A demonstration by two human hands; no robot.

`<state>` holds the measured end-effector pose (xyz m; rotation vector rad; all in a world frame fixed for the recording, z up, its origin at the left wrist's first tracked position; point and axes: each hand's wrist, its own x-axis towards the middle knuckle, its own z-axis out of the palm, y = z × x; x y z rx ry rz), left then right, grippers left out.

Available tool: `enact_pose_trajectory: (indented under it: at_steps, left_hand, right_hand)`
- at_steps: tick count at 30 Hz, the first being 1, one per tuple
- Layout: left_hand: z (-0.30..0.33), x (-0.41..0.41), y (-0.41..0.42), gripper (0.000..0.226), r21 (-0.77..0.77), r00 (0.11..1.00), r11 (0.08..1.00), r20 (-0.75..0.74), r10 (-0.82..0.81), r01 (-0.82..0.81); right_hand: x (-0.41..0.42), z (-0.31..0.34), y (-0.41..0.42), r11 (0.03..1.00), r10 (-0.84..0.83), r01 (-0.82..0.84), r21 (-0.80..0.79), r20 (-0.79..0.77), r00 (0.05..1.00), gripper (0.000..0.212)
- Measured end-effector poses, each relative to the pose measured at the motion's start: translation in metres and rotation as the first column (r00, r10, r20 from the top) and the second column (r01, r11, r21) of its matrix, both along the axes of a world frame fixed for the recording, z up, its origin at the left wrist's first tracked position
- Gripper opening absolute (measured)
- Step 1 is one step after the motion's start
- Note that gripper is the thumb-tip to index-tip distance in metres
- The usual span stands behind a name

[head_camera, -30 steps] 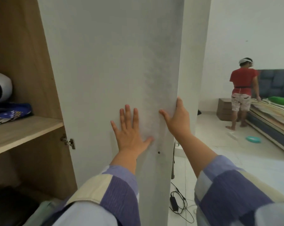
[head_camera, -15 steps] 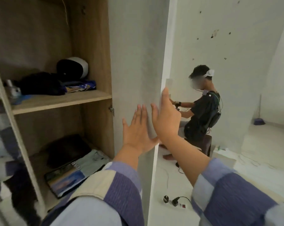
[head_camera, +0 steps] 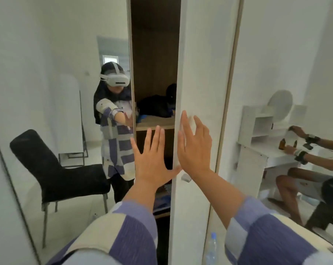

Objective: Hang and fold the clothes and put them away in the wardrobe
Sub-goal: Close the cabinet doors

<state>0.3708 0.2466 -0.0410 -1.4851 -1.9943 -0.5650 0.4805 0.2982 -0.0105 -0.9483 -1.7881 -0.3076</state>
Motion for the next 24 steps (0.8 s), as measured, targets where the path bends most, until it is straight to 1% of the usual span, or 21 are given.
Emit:
enact_pose_trajectory:
  at_steps: [3, 6, 11, 13, 16, 18, 20, 24]
  left_hand:
    - [0.005, -0.038, 0.004, 0.123, 0.022, 0.994, 0.994, 0.005, 0.107, -0.107]
    - [0.010, -0.073, 0.019, 0.129, 0.017, 0.981, 0.981, 0.016, 0.191, -0.191]
    - [0.017, -0.128, 0.053, 0.135, 0.054, 0.968, 0.967, -0.008, 0.249, -0.249]
    - [0.020, -0.146, 0.068, 0.136, 0.058, 0.967, 0.966, -0.024, 0.252, -0.250]
    - [0.028, -0.165, 0.089, 0.138, 0.052, 0.963, 0.965, -0.069, 0.262, -0.259]
    - [0.033, -0.174, 0.100, 0.141, 0.047, 0.957, 0.963, -0.106, 0.270, -0.267]
    - [0.037, -0.184, 0.107, 0.144, 0.032, 0.955, 0.965, -0.136, 0.264, -0.262]
    - [0.039, -0.196, 0.114, 0.146, 0.025, 0.954, 0.966, -0.153, 0.257, -0.256]
  right_hand:
    - [-0.034, 0.002, 0.026, 1.000, -0.027, 0.028, -0.009, 0.141, 0.990, 0.054]
    - [-0.063, 0.006, 0.055, 0.998, -0.057, 0.045, 0.050, 0.256, 0.965, 0.061]
    - [-0.105, 0.015, 0.102, 0.996, -0.054, 0.026, 0.080, 0.364, 0.930, 0.072]
    - [-0.122, 0.015, 0.117, 0.999, -0.044, 0.029, 0.046, 0.376, 0.925, 0.075]
    - [-0.144, 0.008, 0.136, 0.997, -0.006, 0.035, -0.074, 0.358, 0.934, 0.080]
    - [-0.155, 0.003, 0.148, 0.991, 0.003, 0.043, -0.127, 0.341, 0.940, 0.086]
    - [-0.162, -0.001, 0.158, 0.990, -0.008, 0.053, -0.127, 0.333, 0.943, 0.089]
    - [-0.171, -0.005, 0.172, 0.995, -0.028, 0.058, -0.080, 0.329, 0.944, 0.087]
